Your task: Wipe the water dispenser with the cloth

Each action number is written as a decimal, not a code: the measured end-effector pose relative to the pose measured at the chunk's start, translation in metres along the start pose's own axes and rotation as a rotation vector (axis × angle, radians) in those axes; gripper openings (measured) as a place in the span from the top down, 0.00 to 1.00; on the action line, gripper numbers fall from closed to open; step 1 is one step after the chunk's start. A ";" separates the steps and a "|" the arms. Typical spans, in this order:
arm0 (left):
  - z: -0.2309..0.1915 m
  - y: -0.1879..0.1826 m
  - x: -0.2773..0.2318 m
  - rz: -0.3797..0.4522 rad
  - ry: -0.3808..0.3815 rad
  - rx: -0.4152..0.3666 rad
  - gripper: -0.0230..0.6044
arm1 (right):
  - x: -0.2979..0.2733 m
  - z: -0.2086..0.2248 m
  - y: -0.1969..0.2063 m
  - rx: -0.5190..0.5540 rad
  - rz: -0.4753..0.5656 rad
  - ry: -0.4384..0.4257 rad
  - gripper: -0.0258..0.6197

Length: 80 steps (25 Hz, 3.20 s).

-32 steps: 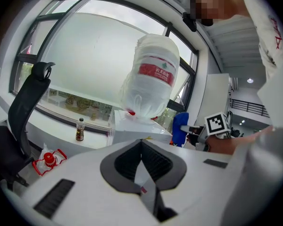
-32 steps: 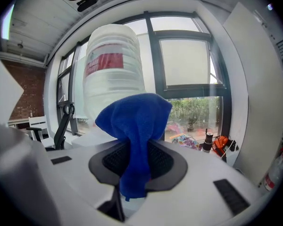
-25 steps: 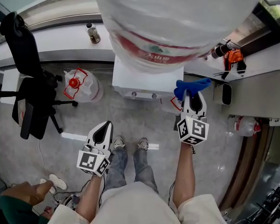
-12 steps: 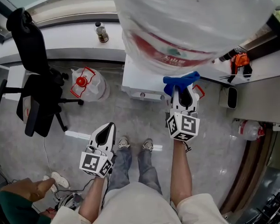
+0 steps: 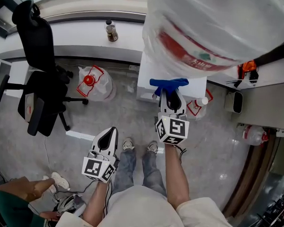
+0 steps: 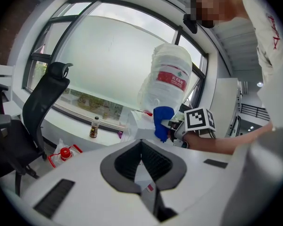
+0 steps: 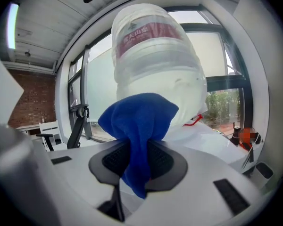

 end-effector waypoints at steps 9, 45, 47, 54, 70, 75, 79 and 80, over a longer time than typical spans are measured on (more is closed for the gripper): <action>-0.035 0.006 0.027 0.002 -0.054 0.028 0.95 | -0.011 -0.059 0.023 0.046 -0.042 -0.076 0.80; -0.016 0.034 -0.030 -0.034 -0.005 -0.092 0.95 | -0.006 -0.067 0.084 0.067 -0.071 -0.081 0.80; -0.012 0.037 -0.032 -0.040 0.002 -0.092 0.95 | -0.002 -0.056 0.082 0.066 -0.065 -0.065 0.80; 0.019 0.041 -0.054 -0.048 0.050 -0.095 0.95 | 0.020 0.001 0.066 0.052 -0.031 0.009 0.80; 0.086 0.047 -0.092 -0.051 0.107 -0.118 0.95 | 0.065 0.130 0.050 0.059 -0.001 0.155 0.80; 0.097 0.057 -0.099 -0.043 0.108 -0.113 0.95 | 0.072 0.156 0.056 0.056 0.000 0.177 0.80; 0.103 0.069 -0.101 -0.033 0.104 -0.112 0.95 | 0.072 0.168 0.073 0.063 -0.008 0.177 0.80; 0.102 0.074 -0.101 -0.030 0.102 -0.113 0.95 | 0.072 0.170 0.079 0.065 -0.010 0.175 0.80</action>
Point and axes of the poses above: the fingertips, and each gripper's own axes: x backward along the fingers, z to its right, y out of its underside, the point moved 3 cm from there along x, backward along the fingers, and after that the axes turned 8 degrees about -x, right-handed, at the moved point
